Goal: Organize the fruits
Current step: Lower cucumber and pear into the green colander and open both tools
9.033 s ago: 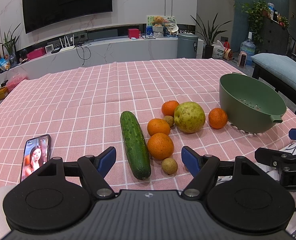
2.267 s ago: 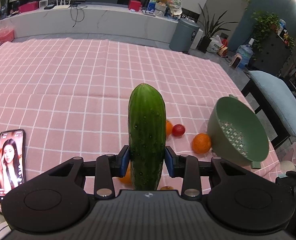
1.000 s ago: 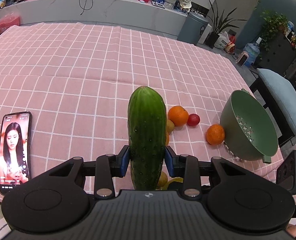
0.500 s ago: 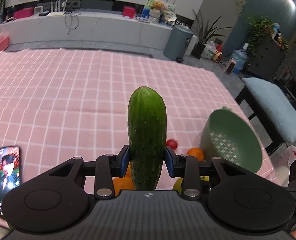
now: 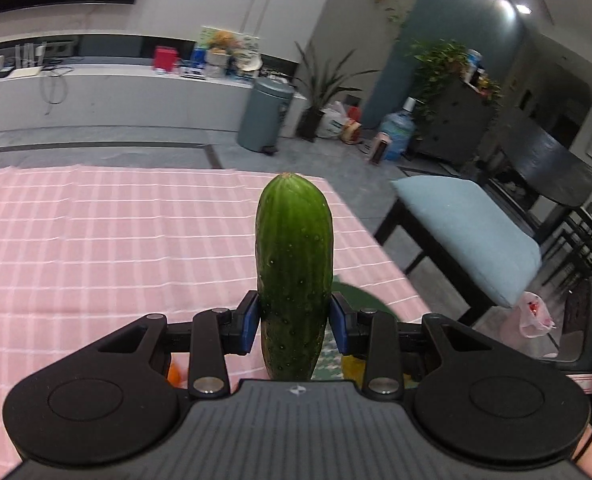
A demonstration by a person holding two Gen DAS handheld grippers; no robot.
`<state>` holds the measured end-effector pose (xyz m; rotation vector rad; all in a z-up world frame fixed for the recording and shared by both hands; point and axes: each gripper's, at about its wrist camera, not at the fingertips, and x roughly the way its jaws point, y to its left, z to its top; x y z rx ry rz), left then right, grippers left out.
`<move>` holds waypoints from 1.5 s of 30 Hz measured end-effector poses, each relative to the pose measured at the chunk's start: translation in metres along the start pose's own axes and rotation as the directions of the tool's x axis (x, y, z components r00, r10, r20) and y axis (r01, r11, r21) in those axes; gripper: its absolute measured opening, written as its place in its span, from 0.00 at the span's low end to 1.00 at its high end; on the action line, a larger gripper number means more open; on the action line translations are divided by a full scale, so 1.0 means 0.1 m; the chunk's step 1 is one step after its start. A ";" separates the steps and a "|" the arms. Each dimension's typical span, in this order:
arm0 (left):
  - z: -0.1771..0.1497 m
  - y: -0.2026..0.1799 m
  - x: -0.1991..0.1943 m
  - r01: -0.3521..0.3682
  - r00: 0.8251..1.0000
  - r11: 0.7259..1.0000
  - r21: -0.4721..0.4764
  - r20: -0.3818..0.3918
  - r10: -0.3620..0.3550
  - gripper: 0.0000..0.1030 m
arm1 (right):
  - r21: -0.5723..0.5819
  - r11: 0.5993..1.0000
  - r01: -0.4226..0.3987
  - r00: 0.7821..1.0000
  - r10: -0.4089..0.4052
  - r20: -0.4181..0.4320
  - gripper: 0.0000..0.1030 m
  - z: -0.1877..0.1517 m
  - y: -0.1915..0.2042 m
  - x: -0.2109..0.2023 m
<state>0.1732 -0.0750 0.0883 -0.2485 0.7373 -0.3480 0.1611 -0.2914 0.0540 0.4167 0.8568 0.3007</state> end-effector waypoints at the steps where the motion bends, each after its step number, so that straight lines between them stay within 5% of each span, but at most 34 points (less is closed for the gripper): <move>1: 0.02 -0.05 0.08 0.013 1.000 1.000 0.003 -0.007 -0.013 0.40 | -0.010 1.000 0.018 1.000 -0.018 -0.001 0.61 0.05 -0.05 0.01; 10: -0.05 -0.20 0.77 0.030 0.987 0.999 0.024 -0.160 -0.025 0.40 | -0.229 0.962 0.150 0.980 -0.175 -0.094 0.61 0.13 -0.29 0.50; 20: -0.21 -0.21 1.15 0.016 0.957 0.998 0.056 -0.289 0.001 0.40 | -0.481 0.862 0.159 0.944 -0.276 -0.181 0.61 -0.05 -0.28 0.92; 30: -0.32 -0.18 1.39 -0.011 0.934 0.996 0.083 -0.356 0.040 0.40 | -0.526 0.834 0.169 0.923 -0.321 -0.213 0.61 -0.13 -0.36 1.12; 39: -0.31 -0.21 1.43 -0.019 0.933 0.993 0.115 -0.354 0.059 0.41 | -0.569 0.804 0.172 0.915 -0.345 -0.211 0.61 -0.17 -0.30 1.15; 45: -0.32 -0.21 1.39 -0.016 0.940 0.993 0.116 -0.337 0.054 0.51 | -0.582 0.797 0.164 0.926 -0.327 -0.187 0.72 -0.18 -0.24 1.10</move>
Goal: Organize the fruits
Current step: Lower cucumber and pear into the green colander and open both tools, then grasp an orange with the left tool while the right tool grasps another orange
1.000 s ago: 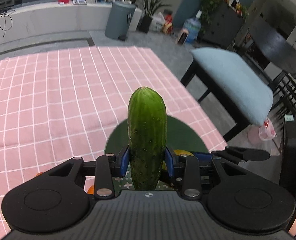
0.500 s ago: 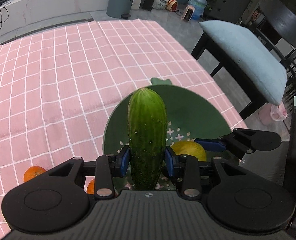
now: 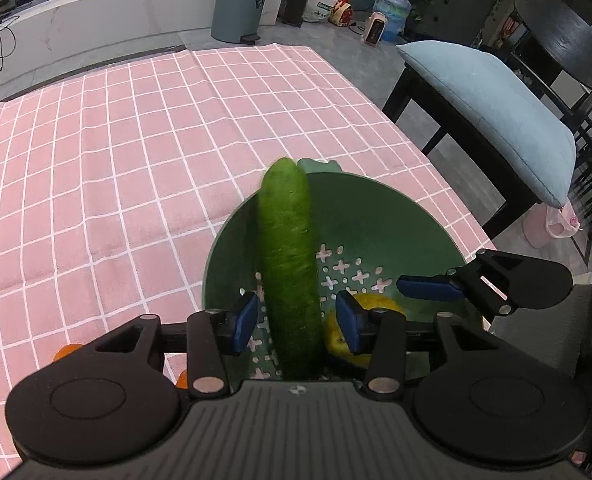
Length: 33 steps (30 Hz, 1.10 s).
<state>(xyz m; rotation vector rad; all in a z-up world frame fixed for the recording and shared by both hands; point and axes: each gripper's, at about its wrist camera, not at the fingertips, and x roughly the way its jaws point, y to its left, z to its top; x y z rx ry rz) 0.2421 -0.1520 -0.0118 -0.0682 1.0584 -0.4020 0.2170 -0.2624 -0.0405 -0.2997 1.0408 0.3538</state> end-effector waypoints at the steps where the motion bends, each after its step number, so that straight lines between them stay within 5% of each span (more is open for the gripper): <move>1: 0.00 0.00 -0.01 -0.005 1.000 1.000 0.003 0.000 0.005 0.51 | -0.001 1.000 0.005 1.000 -0.005 0.001 0.72 -0.01 0.01 0.00; 12: -0.18 -0.03 -0.45 -0.035 0.995 0.999 0.040 0.098 0.031 0.55 | 0.093 0.996 0.010 0.993 -0.021 0.113 0.79 -0.13 0.06 -0.44; 19: -0.36 0.02 -0.91 -0.053 0.984 0.997 0.053 0.175 0.043 0.55 | 0.220 0.974 -0.043 0.971 -0.012 0.240 0.79 -0.28 0.24 -0.81; 26: -0.61 0.27 -1.18 -0.075 0.982 0.997 0.014 0.174 0.071 0.55 | 0.275 0.954 -0.118 0.943 0.021 0.331 0.79 -0.44 0.53 -1.00; 33: -0.85 0.58 -1.27 -0.094 0.985 0.995 -0.027 0.141 0.097 0.55 | 0.271 0.947 -0.175 0.939 0.077 0.335 0.79 -0.51 0.82 -0.91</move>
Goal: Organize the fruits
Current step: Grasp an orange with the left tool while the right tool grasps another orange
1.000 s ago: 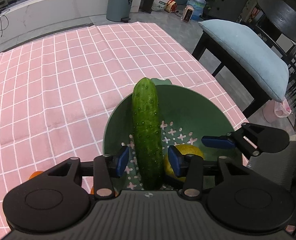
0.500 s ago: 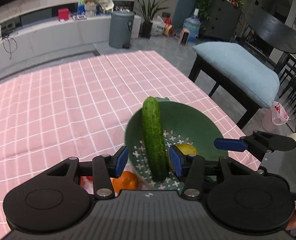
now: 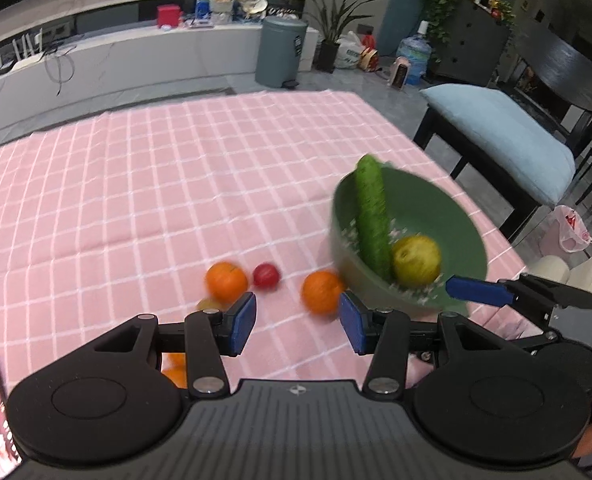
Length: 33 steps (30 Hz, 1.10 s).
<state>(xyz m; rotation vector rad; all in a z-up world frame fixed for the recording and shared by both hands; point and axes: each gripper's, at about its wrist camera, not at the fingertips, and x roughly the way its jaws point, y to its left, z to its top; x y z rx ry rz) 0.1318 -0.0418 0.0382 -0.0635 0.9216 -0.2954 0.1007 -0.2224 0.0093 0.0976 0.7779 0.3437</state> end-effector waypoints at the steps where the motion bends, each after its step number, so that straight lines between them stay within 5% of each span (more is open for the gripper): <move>1: -0.04 0.06 -0.01 -0.001 1.000 1.000 -0.006 -0.008 0.001 0.55 | -0.002 1.000 -0.005 1.000 0.005 -0.002 0.79 -0.02 0.02 0.01; 7: -0.27 0.40 -0.08 -0.005 0.999 0.997 -0.076 -0.050 0.002 0.55 | 0.009 0.999 -0.036 0.999 0.037 -0.033 0.78 -0.12 0.12 0.14; 15: -0.56 0.69 -0.02 -0.007 0.993 0.988 -0.156 -0.118 -0.012 0.54 | -0.044 0.992 -0.119 0.987 0.113 -0.112 0.59 -0.26 0.38 0.33; 20: -0.69 0.75 0.05 -0.066 0.994 0.982 -0.176 -0.103 0.048 0.54 | -0.115 0.984 -0.135 0.982 0.118 -0.147 0.48 -0.35 0.61 0.46; 27: -0.69 0.85 0.16 -0.106 0.992 0.967 -0.230 -0.086 0.089 0.54 | -0.125 0.991 0.037 0.994 -0.049 -0.094 0.48 -0.31 0.59 0.62; 33: -0.67 0.82 0.31 -0.129 0.987 0.970 -0.209 -0.120 0.105 0.54 | 0.000 0.990 0.138 0.988 -0.138 -0.069 0.49 -0.28 0.42 0.73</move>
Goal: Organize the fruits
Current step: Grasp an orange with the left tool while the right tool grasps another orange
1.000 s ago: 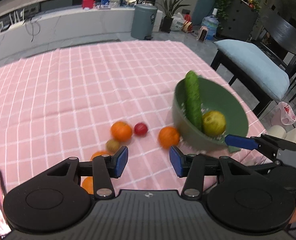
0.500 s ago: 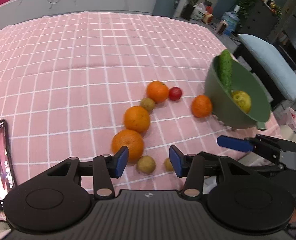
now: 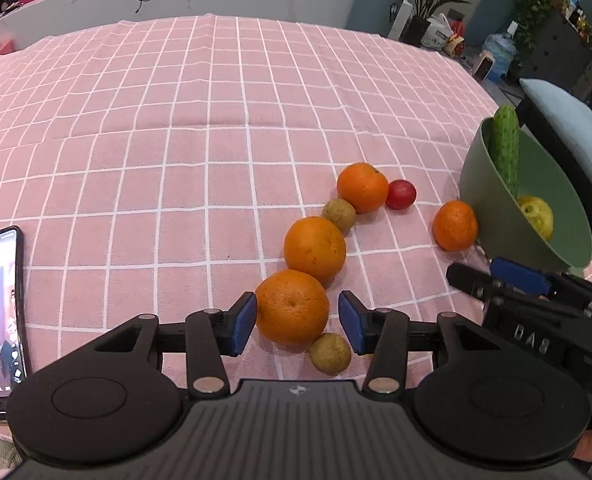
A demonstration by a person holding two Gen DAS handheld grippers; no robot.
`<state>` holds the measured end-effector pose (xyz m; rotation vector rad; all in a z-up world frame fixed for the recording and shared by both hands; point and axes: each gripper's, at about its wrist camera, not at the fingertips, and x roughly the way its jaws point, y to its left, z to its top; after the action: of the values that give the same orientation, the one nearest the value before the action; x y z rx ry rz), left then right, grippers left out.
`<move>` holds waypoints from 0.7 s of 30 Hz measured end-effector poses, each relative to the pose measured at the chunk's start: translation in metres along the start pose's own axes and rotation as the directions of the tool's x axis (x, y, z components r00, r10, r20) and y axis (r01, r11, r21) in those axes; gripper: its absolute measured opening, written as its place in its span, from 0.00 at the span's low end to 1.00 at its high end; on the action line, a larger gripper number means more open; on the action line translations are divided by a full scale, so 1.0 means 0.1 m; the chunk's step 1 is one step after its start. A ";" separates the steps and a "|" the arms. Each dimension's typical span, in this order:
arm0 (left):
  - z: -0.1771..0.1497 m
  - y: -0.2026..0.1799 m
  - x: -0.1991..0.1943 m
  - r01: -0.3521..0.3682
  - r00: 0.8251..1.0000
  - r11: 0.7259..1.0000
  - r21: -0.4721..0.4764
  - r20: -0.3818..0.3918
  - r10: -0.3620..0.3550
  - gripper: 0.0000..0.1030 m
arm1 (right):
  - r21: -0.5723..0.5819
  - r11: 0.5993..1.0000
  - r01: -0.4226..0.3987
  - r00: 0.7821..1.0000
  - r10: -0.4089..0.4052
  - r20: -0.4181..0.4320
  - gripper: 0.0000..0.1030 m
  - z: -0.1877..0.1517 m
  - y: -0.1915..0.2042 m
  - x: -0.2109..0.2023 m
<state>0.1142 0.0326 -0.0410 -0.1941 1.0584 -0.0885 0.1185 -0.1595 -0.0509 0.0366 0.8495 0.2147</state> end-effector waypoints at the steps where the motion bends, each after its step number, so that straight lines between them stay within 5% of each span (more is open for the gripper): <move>1: 0.00 -0.01 0.02 -0.007 1.000 1.000 0.002 -0.006 0.007 0.54 | 0.016 1.000 0.004 1.000 -0.004 0.004 0.49 0.00 -0.01 0.02; 21: 0.06 0.03 0.19 -0.007 0.999 1.000 -0.019 -0.034 0.007 0.51 | 0.270 0.963 0.019 0.999 -0.028 0.029 0.54 0.06 -0.18 0.35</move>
<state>0.1290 0.0332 -0.0553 -0.2071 1.0945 -0.0753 0.1481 -0.1702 -0.0748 0.2851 0.8416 0.0745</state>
